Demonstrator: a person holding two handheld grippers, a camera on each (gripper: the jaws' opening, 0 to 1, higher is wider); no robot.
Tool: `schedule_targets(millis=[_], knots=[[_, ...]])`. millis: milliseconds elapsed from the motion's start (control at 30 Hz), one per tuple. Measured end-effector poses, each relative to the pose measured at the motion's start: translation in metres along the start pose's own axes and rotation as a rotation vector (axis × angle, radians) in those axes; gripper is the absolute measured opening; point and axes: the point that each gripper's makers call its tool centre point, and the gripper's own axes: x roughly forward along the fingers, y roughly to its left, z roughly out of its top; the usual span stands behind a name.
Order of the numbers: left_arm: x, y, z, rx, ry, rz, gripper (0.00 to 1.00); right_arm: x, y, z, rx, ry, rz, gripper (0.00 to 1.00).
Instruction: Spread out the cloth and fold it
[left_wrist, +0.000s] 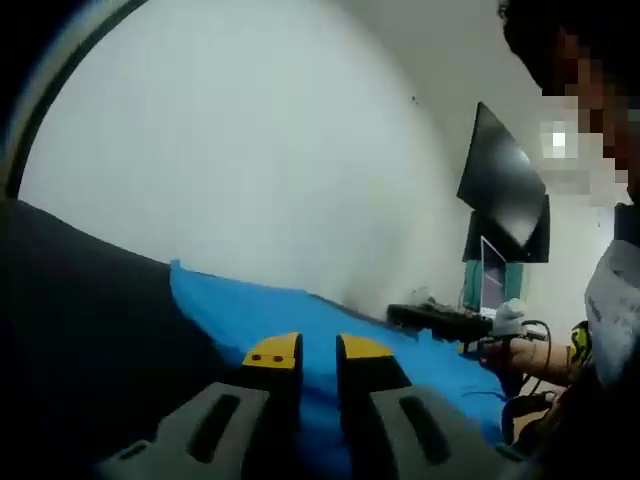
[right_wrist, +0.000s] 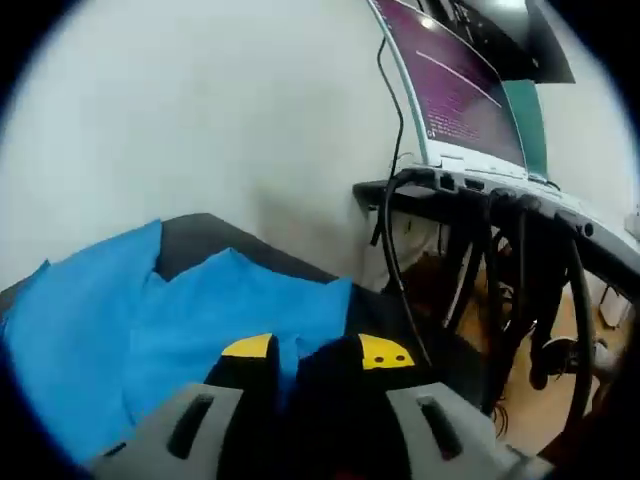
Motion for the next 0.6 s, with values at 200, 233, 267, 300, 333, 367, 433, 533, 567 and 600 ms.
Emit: schedule_targets(millis=[200, 233, 267, 300, 333, 367, 433, 533, 567, 600], knots=[[-0.003, 0.0, 0.004, -0.015, -0.019, -0.013, 0.17, 0.027, 0.0, 0.016, 0.255, 0.012, 0.025, 0.27], [-0.004, 0.002, 0.006, -0.019, -0.019, -0.012, 0.17, 0.03, -0.001, 0.018, 0.245, 0.008, 0.022, 0.27], [-0.004, 0.004, 0.006, -0.02, -0.013, -0.01, 0.17, 0.033, 0.001, 0.019, 0.245, 0.007, 0.023, 0.26], [-0.004, 0.005, 0.005, -0.019, -0.008, -0.006, 0.17, 0.037, 0.0, 0.018, 0.246, 0.016, 0.026, 0.23], [-0.003, 0.006, 0.004, -0.017, -0.003, 0.002, 0.17, 0.04, 0.002, 0.017, 0.258, 0.013, 0.034, 0.18], [-0.002, 0.007, 0.002, -0.015, 0.002, 0.009, 0.17, 0.041, 0.0, 0.017, 0.265, 0.013, 0.03, 0.12], [0.0, 0.009, 0.0, -0.017, 0.008, 0.024, 0.17, 0.043, -0.003, 0.018, 0.273, 0.005, 0.037, 0.0], [0.002, 0.017, -0.001, -0.027, 0.013, 0.058, 0.17, 0.036, 0.007, 0.04, 0.309, -0.063, 0.123, 0.0], [0.003, 0.019, -0.001, -0.031, 0.014, 0.066, 0.17, 0.033, 0.012, 0.051, 0.286, -0.097, 0.162, 0.0], [0.004, 0.021, -0.002, -0.034, 0.016, 0.074, 0.17, 0.027, 0.021, 0.064, 0.277, -0.126, 0.209, 0.0]])
